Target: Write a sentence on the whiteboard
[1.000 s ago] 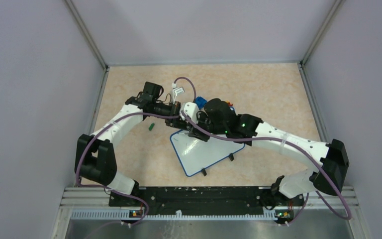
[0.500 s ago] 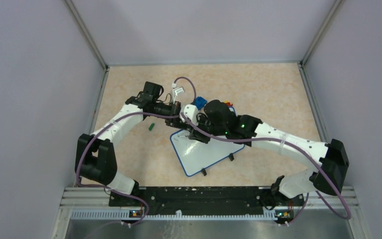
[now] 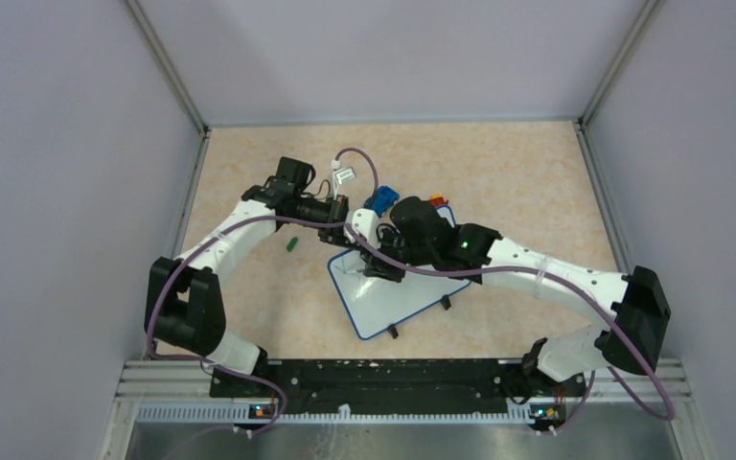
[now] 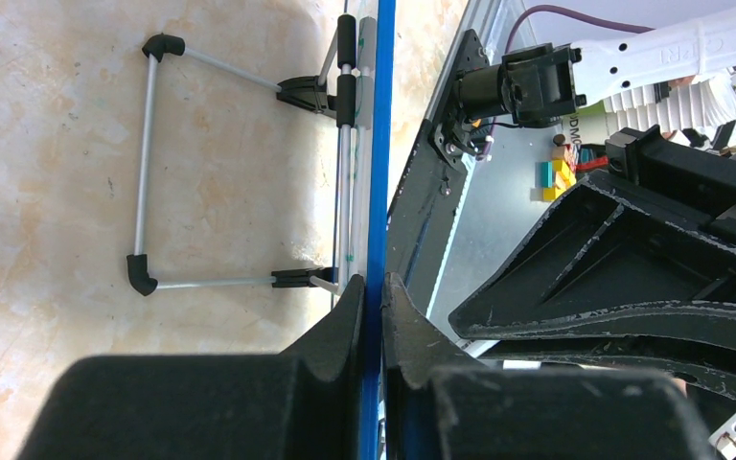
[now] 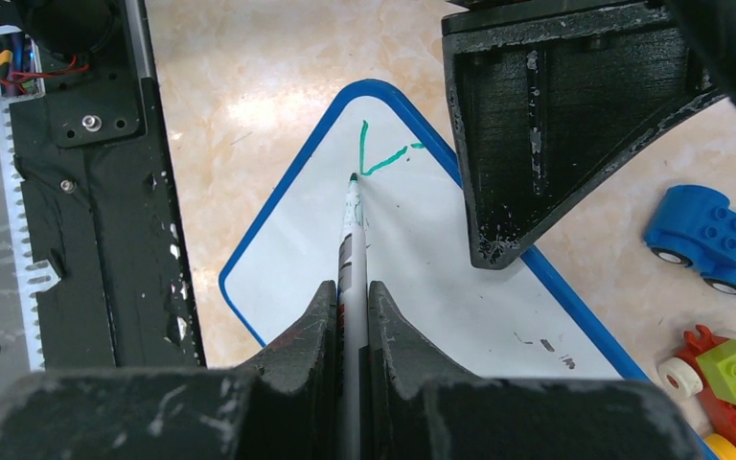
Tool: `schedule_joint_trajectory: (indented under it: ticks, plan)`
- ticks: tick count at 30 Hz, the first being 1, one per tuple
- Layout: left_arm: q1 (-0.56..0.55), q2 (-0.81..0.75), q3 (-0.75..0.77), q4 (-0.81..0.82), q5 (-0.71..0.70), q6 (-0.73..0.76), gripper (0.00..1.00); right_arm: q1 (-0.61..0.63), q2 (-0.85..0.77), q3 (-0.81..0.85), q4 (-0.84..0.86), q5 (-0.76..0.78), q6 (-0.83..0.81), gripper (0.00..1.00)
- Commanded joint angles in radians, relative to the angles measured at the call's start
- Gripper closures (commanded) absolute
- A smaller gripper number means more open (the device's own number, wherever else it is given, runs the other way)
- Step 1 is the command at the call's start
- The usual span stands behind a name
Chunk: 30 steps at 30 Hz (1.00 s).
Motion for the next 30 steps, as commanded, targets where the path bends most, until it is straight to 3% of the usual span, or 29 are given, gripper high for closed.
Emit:
schedule_joint_trajectory:
  ticks: [1,12,30]
  plan:
    - [-0.012,0.032,0.009,-0.017,-0.060,0.001,1.00,0.014,0.006,0.004,0.019,-0.009,-0.011,1.00]
    - [-0.010,0.031,0.007,-0.018,-0.067,0.003,1.00,0.014,-0.007,-0.005,0.008,0.025,-0.017,1.00]
    - [-0.011,0.039,0.007,-0.015,-0.072,0.006,1.00,0.025,-0.037,-0.087,-0.027,-0.043,-0.044,1.00]
